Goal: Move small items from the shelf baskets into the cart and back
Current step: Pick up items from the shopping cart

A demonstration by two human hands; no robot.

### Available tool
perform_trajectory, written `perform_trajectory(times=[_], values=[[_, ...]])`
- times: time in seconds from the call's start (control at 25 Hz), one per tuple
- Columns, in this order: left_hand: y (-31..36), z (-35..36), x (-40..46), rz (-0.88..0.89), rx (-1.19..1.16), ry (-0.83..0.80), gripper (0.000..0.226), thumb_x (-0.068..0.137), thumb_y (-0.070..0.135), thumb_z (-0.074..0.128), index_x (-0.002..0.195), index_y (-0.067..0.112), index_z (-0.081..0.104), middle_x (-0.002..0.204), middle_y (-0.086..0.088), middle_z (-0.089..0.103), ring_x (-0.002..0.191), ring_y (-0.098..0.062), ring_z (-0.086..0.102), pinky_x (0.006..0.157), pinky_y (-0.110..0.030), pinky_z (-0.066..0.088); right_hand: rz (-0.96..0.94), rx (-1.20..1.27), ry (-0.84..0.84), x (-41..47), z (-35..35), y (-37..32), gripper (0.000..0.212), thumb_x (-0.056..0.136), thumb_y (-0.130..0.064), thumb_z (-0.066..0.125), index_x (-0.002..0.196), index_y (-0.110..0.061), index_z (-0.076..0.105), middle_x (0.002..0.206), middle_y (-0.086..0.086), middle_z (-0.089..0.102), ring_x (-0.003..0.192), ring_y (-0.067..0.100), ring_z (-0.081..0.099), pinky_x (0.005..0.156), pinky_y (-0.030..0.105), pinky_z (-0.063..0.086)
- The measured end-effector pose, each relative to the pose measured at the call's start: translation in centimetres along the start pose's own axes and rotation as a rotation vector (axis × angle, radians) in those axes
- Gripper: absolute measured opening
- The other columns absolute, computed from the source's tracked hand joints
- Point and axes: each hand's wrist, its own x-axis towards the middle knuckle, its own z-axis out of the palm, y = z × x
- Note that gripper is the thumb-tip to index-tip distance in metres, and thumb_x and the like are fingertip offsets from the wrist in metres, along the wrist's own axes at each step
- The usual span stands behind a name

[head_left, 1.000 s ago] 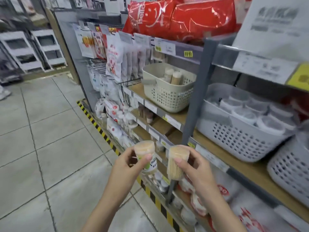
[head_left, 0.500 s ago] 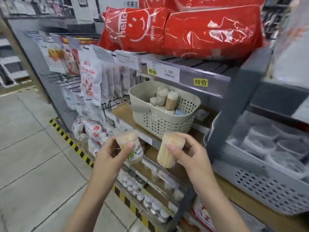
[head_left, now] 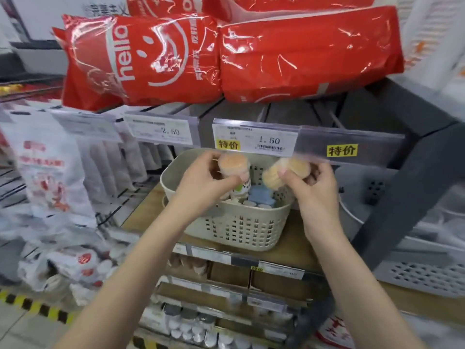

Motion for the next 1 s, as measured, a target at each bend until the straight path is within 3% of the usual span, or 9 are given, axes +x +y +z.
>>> perform_trajectory(times=[0.08, 0.16, 0.24, 0.36, 0.48, 0.68, 0.88, 1.0], values=[[-0.4, 0.4, 2.5, 0.045, 0.106, -0.124, 0.033, 0.073, 0.034, 0.076, 0.101, 0.027, 0.059, 0.094, 0.014, 0.067, 0.089, -0.002, 0.063, 0.078, -0.019, 0.049, -0.027, -0.166, -0.001, 1.9, 0.7, 0.1, 0.041, 0.076, -0.011, 0.075, 0.112, -0.019, 0.057, 0.102, -0.012, 0.066, 0.094, -0.001, 0.063, 0.085, 0.021, 0.05], [-0.9, 1.4, 4.2, 0.09, 0.231, -0.203, 0.017, 0.077, 0.029, 0.072, 0.085, 0.028, 0.057, 0.078, 0.017, 0.062, 0.073, 0.006, 0.056, 0.06, -0.007, 0.04, -0.071, -0.371, -0.026, 3.4, 1.3, 0.5, 0.042, 0.074, -0.011, 0.076, 0.112, -0.017, 0.06, 0.1, -0.012, 0.065, 0.093, 0.002, 0.061, 0.077, 0.013, 0.047], [-1.4, 2.3, 5.6, 0.111, 0.324, -0.257, 0.021, 0.075, 0.025, 0.071, 0.078, 0.027, 0.05, 0.071, 0.016, 0.053, 0.068, -0.002, 0.053, 0.054, -0.015, 0.037, -0.069, -0.541, -0.061, 4.4, 1.6, 1.0, 0.042, 0.073, -0.008, 0.075, 0.11, -0.021, 0.059, 0.1, -0.012, 0.06, 0.097, 0.007, 0.058, 0.071, 0.01, 0.041], [-2.4, 2.8, 7.1, 0.168, 0.495, -0.367, 0.033, 0.072, 0.024, 0.072, 0.1, 0.021, 0.054, 0.091, 0.003, 0.058, 0.09, -0.018, 0.056, 0.065, -0.024, 0.036, -0.045, -0.762, -0.182, 5.3, 1.4, 2.0, 0.05, 0.071, -0.008, 0.077, 0.114, -0.026, 0.057, 0.109, -0.007, 0.061, 0.108, 0.015, 0.056, 0.081, 0.023, 0.041], [-3.7, 3.1, 8.0, 0.222, 0.595, -0.467, 0.052, 0.071, 0.021, 0.076, 0.119, 0.014, 0.055, 0.105, -0.001, 0.056, 0.093, -0.015, 0.049, 0.069, -0.023, 0.033, -0.026, -1.023, -0.282, 6.0, 1.2, 3.1, 0.05, 0.068, -0.016, 0.078, 0.115, -0.02, 0.061, 0.115, 0.003, 0.065, 0.109, 0.024, 0.059, 0.082, 0.028, 0.046], [-4.6, 3.5, 8.4, 0.269, 0.56, -0.454, 0.052, 0.072, 0.017, 0.076, 0.12, 0.013, 0.057, 0.113, -0.004, 0.061, 0.1, -0.017, 0.054, 0.072, -0.021, 0.035, -0.041, -1.147, -0.338, 7.0, 1.7, 4.3, 0.042, 0.073, -0.014, 0.073, 0.113, -0.018, 0.061, 0.114, 0.005, 0.065, 0.106, 0.025, 0.061, 0.087, 0.032, 0.05], [-4.5, 3.6, 8.9, 0.497, 0.75, -0.338, 0.039, 0.068, 0.019, 0.072, 0.105, 0.019, 0.061, 0.11, -0.002, 0.063, 0.102, -0.023, 0.057, 0.076, -0.034, 0.049, -0.05, -1.187, -0.359, 7.1, 2.1, 4.6, 0.041, 0.071, -0.013, 0.066, 0.11, -0.024, 0.06, 0.109, 0.003, 0.065, 0.102, 0.027, 0.061, 0.084, 0.039, 0.053], [-4.4, 3.6, 10.2, 0.579, 0.766, -0.317, 0.052, 0.065, 0.016, 0.071, 0.114, 0.022, 0.056, 0.124, -0.002, 0.056, 0.114, -0.027, 0.052, 0.084, -0.041, 0.048, -0.059, -1.266, -0.35, 7.0, 2.2, 4.3, 0.036, 0.072, -0.016, 0.065, 0.107, -0.022, 0.059, 0.109, 0.006, 0.064, 0.101, 0.031, 0.06, 0.081, 0.036, 0.051]])
